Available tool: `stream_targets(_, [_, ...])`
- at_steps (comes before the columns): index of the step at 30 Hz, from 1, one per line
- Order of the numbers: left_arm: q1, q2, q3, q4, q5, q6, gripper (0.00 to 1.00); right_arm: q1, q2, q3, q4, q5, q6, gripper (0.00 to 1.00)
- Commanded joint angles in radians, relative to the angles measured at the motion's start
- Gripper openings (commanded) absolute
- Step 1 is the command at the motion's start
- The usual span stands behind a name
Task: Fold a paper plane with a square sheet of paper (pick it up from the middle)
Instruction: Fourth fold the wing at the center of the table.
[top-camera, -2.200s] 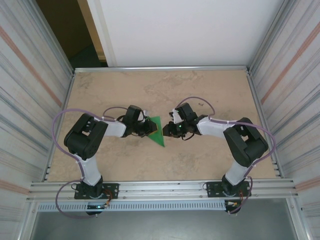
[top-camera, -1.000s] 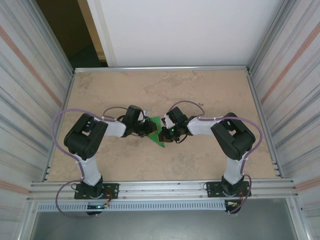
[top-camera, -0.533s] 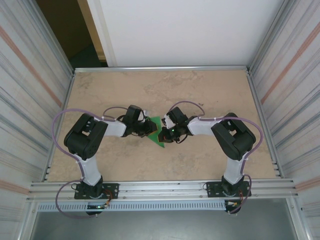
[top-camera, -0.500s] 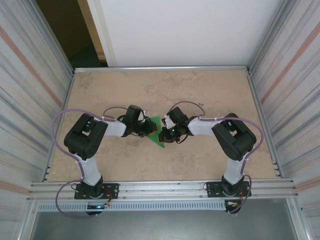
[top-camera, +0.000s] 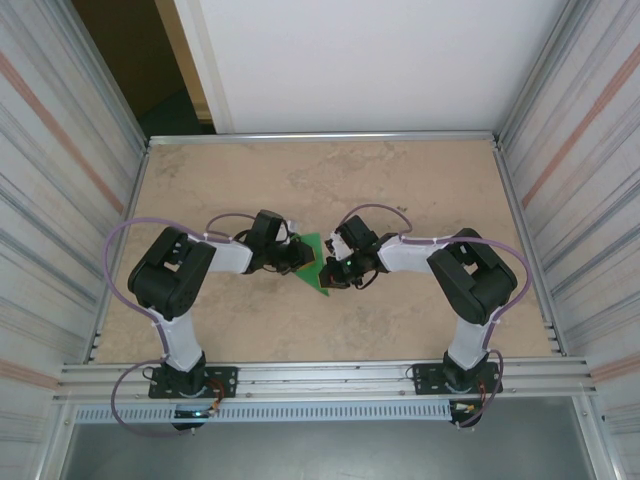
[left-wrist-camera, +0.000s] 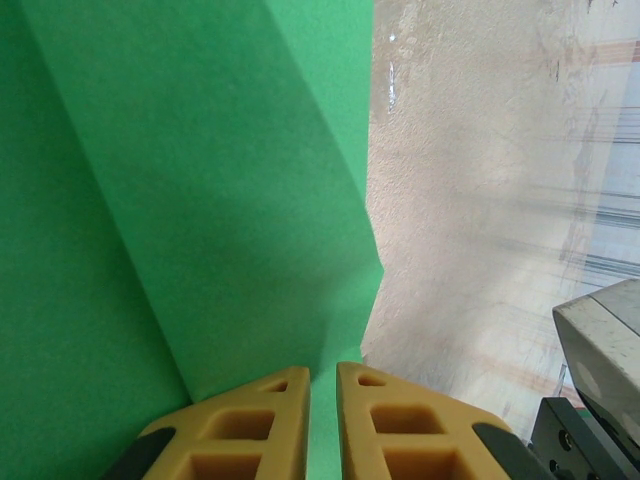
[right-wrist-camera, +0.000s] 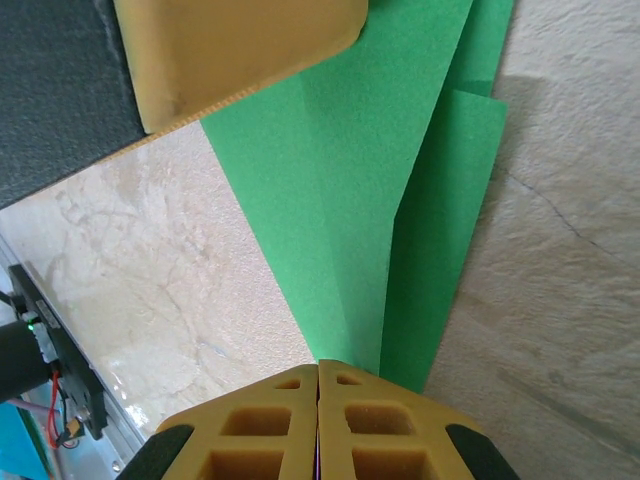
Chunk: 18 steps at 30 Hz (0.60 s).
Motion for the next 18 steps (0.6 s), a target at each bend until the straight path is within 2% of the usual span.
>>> stream_targets(1, [-0.008, 0.037, -0.024, -0.131, -0.046, 0.019, 0.16, 0.009, 0.024, -0.009, -0.035, -0.004, -0.017, 0.07])
stream_targets(18, [-0.008, 0.043, -0.022, -0.145, -0.050, 0.018, 0.16, 0.007, 0.014, -0.016, -0.053, 0.019, -0.016, 0.07])
